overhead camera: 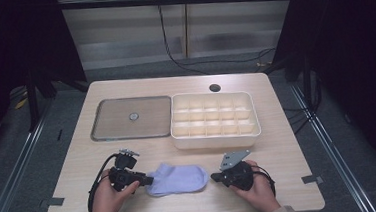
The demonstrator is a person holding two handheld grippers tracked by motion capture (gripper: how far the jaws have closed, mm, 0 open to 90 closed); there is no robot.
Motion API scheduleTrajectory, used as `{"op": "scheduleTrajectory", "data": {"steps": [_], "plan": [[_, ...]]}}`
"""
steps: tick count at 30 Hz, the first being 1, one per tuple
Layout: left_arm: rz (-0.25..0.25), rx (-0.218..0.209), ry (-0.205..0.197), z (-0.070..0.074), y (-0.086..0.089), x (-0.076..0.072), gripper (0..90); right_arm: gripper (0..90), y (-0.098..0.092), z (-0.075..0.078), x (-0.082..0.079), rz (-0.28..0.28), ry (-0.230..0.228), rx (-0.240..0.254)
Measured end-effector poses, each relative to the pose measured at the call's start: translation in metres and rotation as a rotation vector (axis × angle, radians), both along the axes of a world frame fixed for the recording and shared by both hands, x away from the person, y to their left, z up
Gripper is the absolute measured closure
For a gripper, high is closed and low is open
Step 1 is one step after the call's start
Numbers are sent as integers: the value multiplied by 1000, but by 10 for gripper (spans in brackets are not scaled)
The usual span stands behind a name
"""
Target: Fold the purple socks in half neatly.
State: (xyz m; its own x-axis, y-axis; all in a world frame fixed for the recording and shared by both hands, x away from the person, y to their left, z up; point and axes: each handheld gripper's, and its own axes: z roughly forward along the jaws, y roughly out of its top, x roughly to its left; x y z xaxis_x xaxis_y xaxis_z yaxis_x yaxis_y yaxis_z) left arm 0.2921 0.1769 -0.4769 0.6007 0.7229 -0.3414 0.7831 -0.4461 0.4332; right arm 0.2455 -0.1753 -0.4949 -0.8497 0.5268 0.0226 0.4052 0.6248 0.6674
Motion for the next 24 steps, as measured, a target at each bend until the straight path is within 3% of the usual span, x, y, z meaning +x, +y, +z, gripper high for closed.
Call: {"op": "scheduleTrajectory", "data": {"steps": [12,24], "plan": [[3,-5,37,-3,-2,0,805,900,4,0,0,-9,2,5],[-16,-57,42,7,-1,-1,840,900,6,-1,2,-16,11,20]]}}
